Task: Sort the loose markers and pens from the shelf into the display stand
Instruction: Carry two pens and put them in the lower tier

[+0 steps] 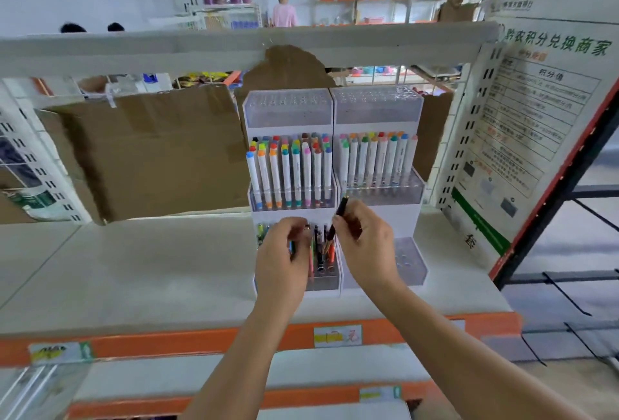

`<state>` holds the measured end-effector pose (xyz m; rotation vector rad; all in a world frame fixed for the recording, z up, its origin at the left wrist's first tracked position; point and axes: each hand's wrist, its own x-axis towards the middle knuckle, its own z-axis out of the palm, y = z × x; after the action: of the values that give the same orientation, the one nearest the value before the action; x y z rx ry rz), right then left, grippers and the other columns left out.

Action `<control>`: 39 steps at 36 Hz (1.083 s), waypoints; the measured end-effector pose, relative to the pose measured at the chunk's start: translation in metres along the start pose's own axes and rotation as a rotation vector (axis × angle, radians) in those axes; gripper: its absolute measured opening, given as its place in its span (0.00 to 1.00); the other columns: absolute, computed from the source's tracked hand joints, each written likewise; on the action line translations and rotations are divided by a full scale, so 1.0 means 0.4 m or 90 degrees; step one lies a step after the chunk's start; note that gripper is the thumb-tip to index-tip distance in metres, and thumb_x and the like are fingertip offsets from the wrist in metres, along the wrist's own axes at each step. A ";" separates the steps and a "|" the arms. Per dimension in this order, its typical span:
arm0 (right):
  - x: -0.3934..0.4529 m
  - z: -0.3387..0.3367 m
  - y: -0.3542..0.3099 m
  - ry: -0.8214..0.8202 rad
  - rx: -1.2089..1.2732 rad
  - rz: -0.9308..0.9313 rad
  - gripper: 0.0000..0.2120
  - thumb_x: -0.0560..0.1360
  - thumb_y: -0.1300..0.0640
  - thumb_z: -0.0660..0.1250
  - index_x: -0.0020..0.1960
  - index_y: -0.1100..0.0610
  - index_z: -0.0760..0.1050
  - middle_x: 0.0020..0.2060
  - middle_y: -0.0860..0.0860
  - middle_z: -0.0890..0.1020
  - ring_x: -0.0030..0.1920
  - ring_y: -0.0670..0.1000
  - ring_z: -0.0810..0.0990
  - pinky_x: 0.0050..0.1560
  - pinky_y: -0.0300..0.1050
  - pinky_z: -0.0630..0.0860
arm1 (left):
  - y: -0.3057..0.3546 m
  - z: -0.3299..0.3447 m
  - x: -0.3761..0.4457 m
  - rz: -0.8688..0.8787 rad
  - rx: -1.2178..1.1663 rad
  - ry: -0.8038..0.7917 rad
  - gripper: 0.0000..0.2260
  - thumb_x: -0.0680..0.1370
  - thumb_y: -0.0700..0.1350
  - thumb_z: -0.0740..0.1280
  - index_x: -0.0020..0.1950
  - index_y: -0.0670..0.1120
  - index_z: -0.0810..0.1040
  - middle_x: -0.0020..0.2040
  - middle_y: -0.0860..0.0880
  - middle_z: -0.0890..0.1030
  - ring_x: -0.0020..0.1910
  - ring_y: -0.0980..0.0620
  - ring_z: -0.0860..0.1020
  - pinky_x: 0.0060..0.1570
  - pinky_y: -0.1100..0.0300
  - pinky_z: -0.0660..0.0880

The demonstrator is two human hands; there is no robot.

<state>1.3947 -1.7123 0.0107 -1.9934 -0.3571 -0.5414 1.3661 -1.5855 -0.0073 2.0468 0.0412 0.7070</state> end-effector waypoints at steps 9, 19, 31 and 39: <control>-0.052 0.038 0.053 -0.052 -0.129 0.010 0.06 0.77 0.61 0.64 0.45 0.56 0.67 0.30 0.49 0.74 0.29 0.47 0.71 0.28 0.44 0.66 | -0.098 -0.093 0.036 -0.033 0.106 0.006 0.22 0.79 0.57 0.52 0.67 0.47 0.71 0.65 0.49 0.74 0.64 0.48 0.71 0.59 0.58 0.65; -0.068 0.086 0.050 -0.093 -0.256 0.037 0.09 0.78 0.61 0.62 0.43 0.54 0.63 0.28 0.48 0.70 0.27 0.51 0.66 0.26 0.44 0.60 | -0.183 -0.151 0.043 -0.079 0.159 -0.069 0.41 0.70 0.70 0.39 0.74 0.47 0.63 0.74 0.46 0.64 0.75 0.46 0.59 0.74 0.49 0.53; -0.074 0.115 0.065 -0.148 -0.309 0.098 0.05 0.78 0.59 0.61 0.43 0.57 0.68 0.33 0.52 0.76 0.33 0.56 0.71 0.28 0.45 0.60 | -0.218 -0.158 0.048 -0.144 0.215 -0.120 0.56 0.59 0.78 0.26 0.77 0.49 0.58 0.77 0.47 0.59 0.76 0.47 0.54 0.74 0.50 0.50; -0.079 0.100 0.046 -0.084 -0.335 0.080 0.09 0.77 0.50 0.65 0.54 0.53 0.72 0.45 0.46 0.76 0.43 0.51 0.75 0.35 0.41 0.64 | -0.194 -0.156 0.037 -0.147 0.225 -0.133 0.56 0.59 0.78 0.26 0.77 0.49 0.57 0.77 0.47 0.58 0.76 0.47 0.54 0.74 0.51 0.50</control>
<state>1.3852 -1.6856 -0.0355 -2.5477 -0.1757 -0.4559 1.3663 -1.4894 -0.0373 2.3939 0.2944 0.3568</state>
